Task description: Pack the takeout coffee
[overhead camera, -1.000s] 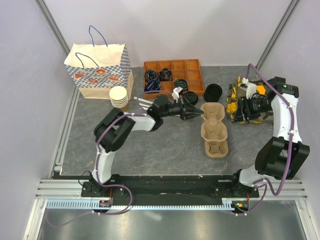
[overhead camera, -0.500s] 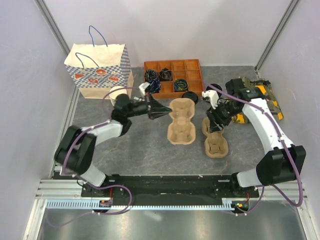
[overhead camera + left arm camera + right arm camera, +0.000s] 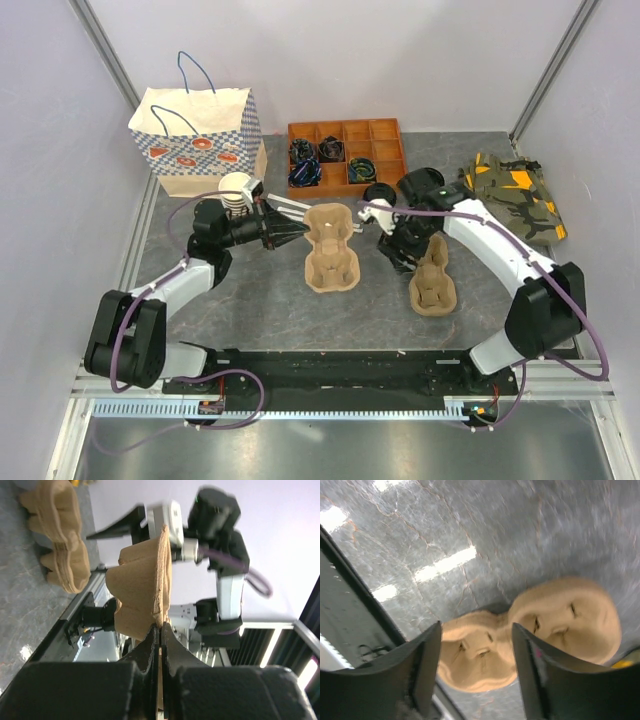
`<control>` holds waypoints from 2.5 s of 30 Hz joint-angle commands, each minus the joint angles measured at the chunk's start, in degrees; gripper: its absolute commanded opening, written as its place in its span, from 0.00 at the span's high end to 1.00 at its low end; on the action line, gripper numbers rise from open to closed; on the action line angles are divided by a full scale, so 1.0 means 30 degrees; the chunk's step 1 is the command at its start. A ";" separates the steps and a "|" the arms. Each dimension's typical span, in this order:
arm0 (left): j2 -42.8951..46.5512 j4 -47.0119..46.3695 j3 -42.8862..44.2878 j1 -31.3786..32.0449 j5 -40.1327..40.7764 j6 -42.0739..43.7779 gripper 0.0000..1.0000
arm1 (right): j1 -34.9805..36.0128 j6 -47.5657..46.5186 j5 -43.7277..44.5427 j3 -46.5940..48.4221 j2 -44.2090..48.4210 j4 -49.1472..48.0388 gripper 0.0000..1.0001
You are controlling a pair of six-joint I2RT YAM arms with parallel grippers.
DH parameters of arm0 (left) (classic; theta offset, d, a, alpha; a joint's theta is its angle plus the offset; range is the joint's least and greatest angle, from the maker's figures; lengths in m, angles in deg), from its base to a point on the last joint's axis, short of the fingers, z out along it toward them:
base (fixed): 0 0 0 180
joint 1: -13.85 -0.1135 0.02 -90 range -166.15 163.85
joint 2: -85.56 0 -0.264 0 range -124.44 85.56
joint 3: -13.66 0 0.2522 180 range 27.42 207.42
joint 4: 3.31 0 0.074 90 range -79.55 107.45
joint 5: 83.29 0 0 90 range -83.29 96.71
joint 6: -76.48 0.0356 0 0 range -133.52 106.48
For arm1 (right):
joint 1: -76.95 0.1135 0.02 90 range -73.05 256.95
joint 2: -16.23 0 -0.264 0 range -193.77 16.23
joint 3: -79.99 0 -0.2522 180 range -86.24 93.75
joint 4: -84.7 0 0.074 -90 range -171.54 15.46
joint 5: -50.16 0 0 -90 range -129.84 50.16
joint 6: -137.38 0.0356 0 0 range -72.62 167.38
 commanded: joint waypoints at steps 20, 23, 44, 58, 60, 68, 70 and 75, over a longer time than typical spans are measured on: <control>0.0814 0.0405 0.0189 -0.4657 0.0130 0.0521 0.98 | 0.0727 -0.5213 0.6172 -0.4556 -0.1925 -0.3359 0.25; 0.0608 0.0375 0.0306 -0.4657 0.0130 0.0550 0.98 | -0.0269 -0.6528 0.6726 -0.6490 -0.0490 -0.3329 0.26; 0.0110 0.1049 -0.0016 -0.4628 -0.0222 0.1663 0.98 | -1.1577 -1.9277 0.9952 -0.8488 0.0304 -0.5438 0.24; 0.1131 0.5032 0.1333 -0.3281 -0.3618 0.7374 0.98 | -0.8156 -0.5139 -0.3077 0.7616 0.0453 0.4785 0.22; 0.1573 0.6341 0.1389 -0.2960 -0.4204 0.8976 0.98 | -0.6488 -0.1898 -0.4309 0.9759 0.0102 0.4381 0.21; 0.3537 1.3790 0.3440 -0.1085 -0.4529 1.7038 0.98 | 0.0185 0.4419 -0.6364 1.2110 -0.1334 0.1477 0.24; 0.3889 1.4114 0.3412 -0.0411 -0.4500 1.7453 0.98 | 0.1509 0.4597 -0.6075 1.1730 -0.1307 0.0892 0.26; 0.4592 1.4115 0.2974 0.0732 -0.4032 1.8363 0.98 | 0.4443 0.4598 -0.5634 1.0702 -0.1364 0.0246 0.32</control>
